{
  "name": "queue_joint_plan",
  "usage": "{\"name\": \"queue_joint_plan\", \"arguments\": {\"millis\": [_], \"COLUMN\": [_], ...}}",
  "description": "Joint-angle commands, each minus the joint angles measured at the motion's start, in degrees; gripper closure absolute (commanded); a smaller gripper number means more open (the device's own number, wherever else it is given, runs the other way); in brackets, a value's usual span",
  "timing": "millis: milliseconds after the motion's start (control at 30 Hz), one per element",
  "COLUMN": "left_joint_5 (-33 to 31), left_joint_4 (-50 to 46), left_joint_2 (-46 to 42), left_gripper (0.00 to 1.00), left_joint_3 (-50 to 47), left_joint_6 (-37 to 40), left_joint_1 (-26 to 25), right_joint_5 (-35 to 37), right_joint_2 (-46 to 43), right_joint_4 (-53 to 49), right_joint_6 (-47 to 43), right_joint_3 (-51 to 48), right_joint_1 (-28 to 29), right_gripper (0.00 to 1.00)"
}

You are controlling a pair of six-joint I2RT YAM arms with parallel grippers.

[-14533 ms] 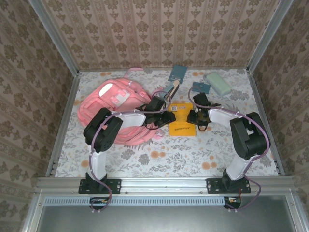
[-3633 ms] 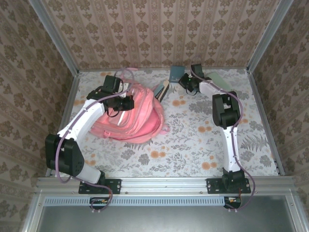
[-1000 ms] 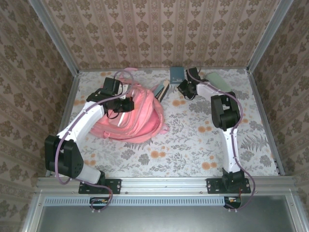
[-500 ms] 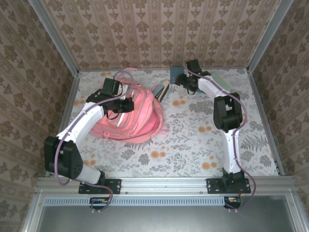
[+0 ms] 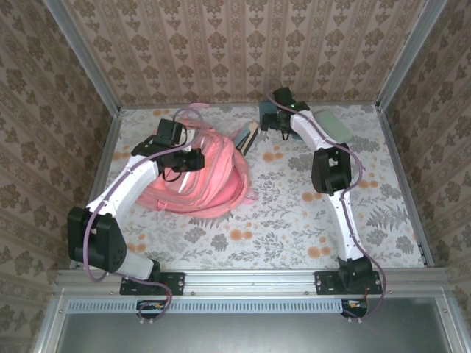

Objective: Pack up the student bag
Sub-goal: Close the student bag at the middle-left of the table.

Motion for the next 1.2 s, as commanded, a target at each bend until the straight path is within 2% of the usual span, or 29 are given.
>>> {"name": "queue_joint_plan", "arguments": {"millis": [0, 367, 500, 800, 933, 1000, 1167], "left_joint_5": [-0.89, -0.48, -0.18, 0.08, 0.04, 0.17, 0.26], "left_joint_4": [-1.12, -1.18, -1.04, -0.69, -0.48, -0.33, -0.06], "left_joint_2": [0.39, 1.1, 1.49, 2.07, 2.22, 2.31, 2.55], "left_gripper": [0.91, 0.91, 0.91, 0.91, 0.92, 0.91, 0.91], "left_joint_3": [1.67, 1.88, 1.94, 2.07, 1.94, 1.87, 1.86], "left_joint_6": [-0.14, -0.1, -0.37, -0.63, -0.64, -0.7, -0.71], "left_joint_1": [1.27, 1.41, 1.35, 1.37, 1.41, 1.44, 1.44], "right_joint_5": [2.5, 4.6, 5.49, 0.98, -1.22, -3.19, -5.93], "right_joint_2": [1.6, 5.38, 7.54, 8.35, 8.5, 8.62, 8.47], "right_joint_4": [-2.8, -2.12, -4.02, -2.86, -3.09, -3.08, -3.65], "right_joint_6": [-2.61, -5.22, -4.74, -4.39, -4.49, -5.0, -5.68], "right_joint_3": [2.92, 6.41, 10.89, 12.09, 12.08, 12.08, 11.47], "right_joint_1": [1.12, 2.46, 2.26, 1.49, 1.11, 0.91, 0.95], "right_gripper": [0.01, 0.0, 0.0, 0.01, 0.16, 0.28, 0.33]}}
